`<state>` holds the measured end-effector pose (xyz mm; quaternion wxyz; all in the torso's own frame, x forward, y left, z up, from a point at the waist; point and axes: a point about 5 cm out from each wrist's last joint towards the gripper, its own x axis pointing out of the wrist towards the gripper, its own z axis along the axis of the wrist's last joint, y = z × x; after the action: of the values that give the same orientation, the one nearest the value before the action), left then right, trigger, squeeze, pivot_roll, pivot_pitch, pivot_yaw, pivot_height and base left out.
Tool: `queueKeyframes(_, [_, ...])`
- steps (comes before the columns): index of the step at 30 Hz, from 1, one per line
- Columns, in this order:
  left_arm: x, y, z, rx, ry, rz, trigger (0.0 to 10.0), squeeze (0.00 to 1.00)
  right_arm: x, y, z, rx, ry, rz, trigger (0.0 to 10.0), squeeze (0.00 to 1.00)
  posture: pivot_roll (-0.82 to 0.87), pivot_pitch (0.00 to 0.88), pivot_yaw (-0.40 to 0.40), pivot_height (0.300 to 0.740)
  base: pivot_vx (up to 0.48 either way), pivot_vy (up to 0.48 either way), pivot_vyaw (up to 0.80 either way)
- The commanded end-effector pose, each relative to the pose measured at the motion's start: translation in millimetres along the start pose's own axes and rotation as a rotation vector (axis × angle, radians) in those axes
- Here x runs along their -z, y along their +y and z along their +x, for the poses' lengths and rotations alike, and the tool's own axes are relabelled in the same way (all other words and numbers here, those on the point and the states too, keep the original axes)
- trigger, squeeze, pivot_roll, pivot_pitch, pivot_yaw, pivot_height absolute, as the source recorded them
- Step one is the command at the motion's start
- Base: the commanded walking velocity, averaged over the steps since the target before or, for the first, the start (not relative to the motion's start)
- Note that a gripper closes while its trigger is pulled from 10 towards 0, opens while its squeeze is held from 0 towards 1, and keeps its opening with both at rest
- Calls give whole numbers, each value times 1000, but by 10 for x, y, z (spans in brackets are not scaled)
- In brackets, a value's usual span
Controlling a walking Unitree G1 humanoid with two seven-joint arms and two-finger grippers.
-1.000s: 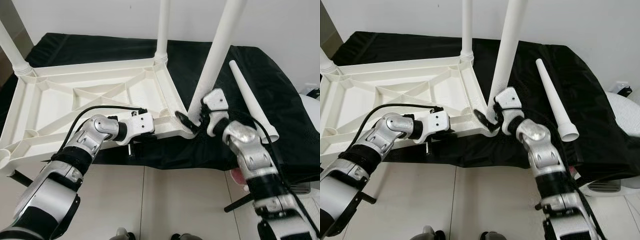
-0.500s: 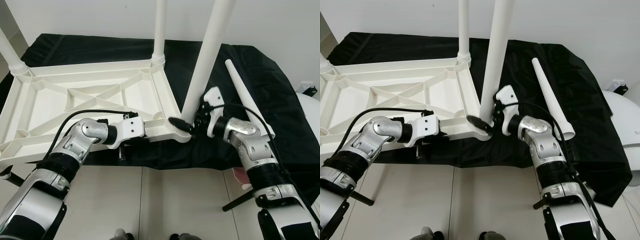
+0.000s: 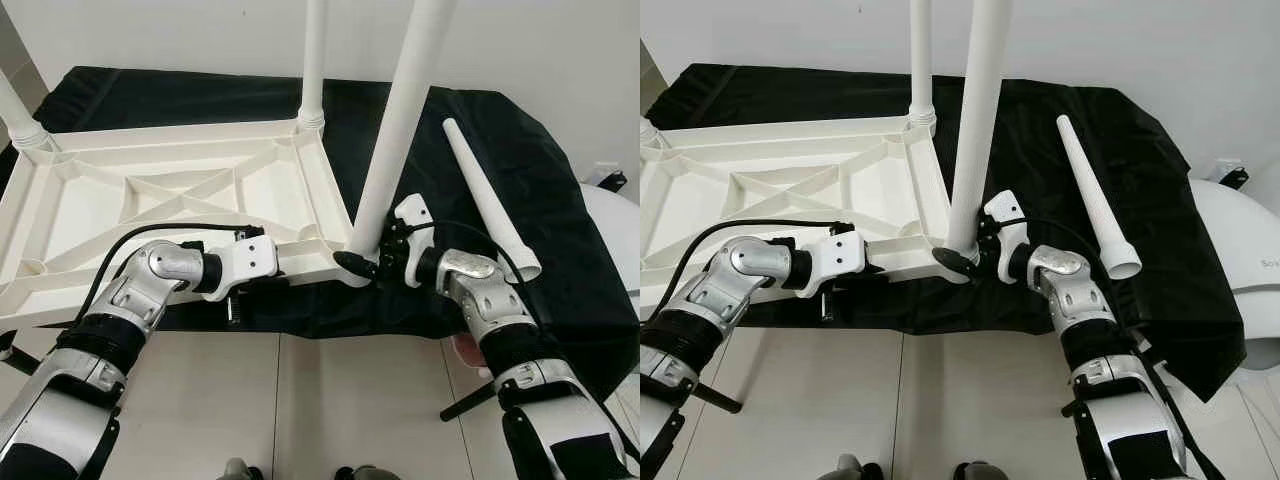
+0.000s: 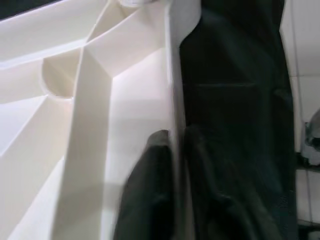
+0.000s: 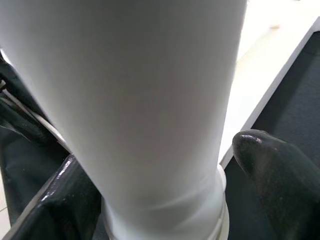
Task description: Building children table
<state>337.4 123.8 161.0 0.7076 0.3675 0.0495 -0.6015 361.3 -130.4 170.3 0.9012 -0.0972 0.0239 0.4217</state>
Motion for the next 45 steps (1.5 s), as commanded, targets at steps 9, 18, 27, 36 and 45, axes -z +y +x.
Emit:
queueKeyframes(9, [-320, -29, 434, 80, -132, -43, 10000, 0, -61, 103, 67, -45, -54, -15, 10000, 0, 15, 143, -40, 740, 0, 0, 0])
queueKeyframes(18, [-487, 74, 698, 63, -115, -66, 10000, 0, -44, 139, 76, -42, -60, -9, 10000, 0, 11, 145, -29, 740, 0, 0, 0])
queueKeyframes(27, [-562, 147, 809, 51, -80, -60, 9333, 0, -57, 134, 71, -35, -68, -10, 10000, 0, 1, 144, -16, 740, 0, 0, 0])
queueKeyframes(36, [-464, 115, 751, 103, -76, -92, 0, 0, -51, 128, 46, -26, -69, -13, 10000, 0, 2, 145, -15, 740, 0, 0, 0])
queueKeyframes(45, [-372, -32, 600, 224, -114, -22, 0, 0, -139, 134, 66, -67, -67, -69, 10000, 0, 18, 149, -33, 740, 0, 0, 0])
